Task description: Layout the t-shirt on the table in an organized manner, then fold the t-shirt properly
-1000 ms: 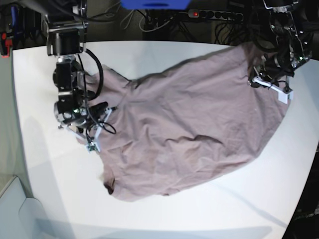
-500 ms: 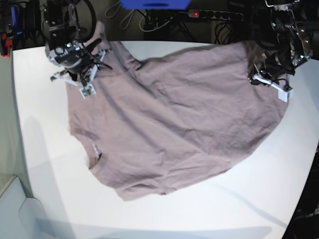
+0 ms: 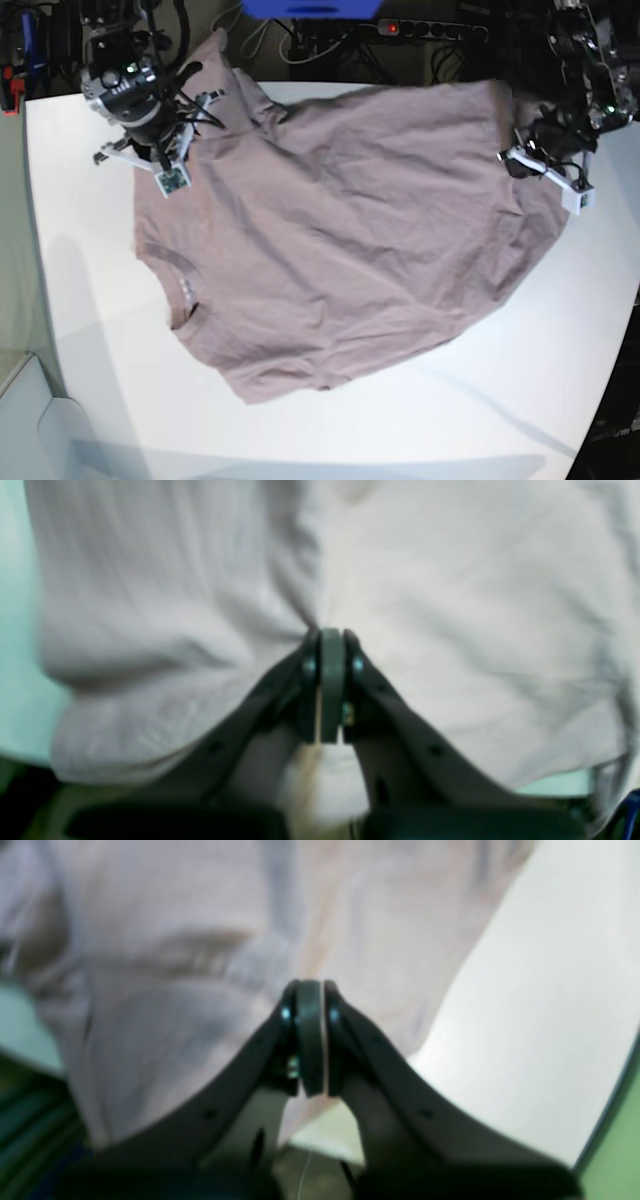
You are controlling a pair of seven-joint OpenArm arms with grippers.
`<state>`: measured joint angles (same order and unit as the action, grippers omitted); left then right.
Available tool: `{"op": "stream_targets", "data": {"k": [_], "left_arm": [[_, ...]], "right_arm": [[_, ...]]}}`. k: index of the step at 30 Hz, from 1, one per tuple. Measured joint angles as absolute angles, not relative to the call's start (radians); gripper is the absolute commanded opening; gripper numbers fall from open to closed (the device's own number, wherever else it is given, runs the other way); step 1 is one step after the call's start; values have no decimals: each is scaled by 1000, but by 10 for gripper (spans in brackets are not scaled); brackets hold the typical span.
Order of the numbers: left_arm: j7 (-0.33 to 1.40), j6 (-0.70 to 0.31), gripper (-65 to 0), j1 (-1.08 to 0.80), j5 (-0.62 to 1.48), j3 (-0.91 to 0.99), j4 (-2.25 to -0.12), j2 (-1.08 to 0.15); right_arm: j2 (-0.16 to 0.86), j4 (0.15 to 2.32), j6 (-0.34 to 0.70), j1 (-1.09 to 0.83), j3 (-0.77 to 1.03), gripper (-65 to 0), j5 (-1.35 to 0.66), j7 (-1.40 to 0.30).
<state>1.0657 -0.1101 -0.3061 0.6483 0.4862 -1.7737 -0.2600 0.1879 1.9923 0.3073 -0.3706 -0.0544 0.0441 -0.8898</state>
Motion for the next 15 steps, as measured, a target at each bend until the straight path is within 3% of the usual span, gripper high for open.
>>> {"op": "stream_targets", "data": {"k": [9,15], "left_arm": [[1059,-112,-650,-298,718,470,-1704,-262],[1100,-111,-650,-318,734,308,-1666,-290]], "right_arm": [[133,1863,307,-167,-60,-650,36,-876],[118,1657,308,-129,-60,-650,42,-852]]}}
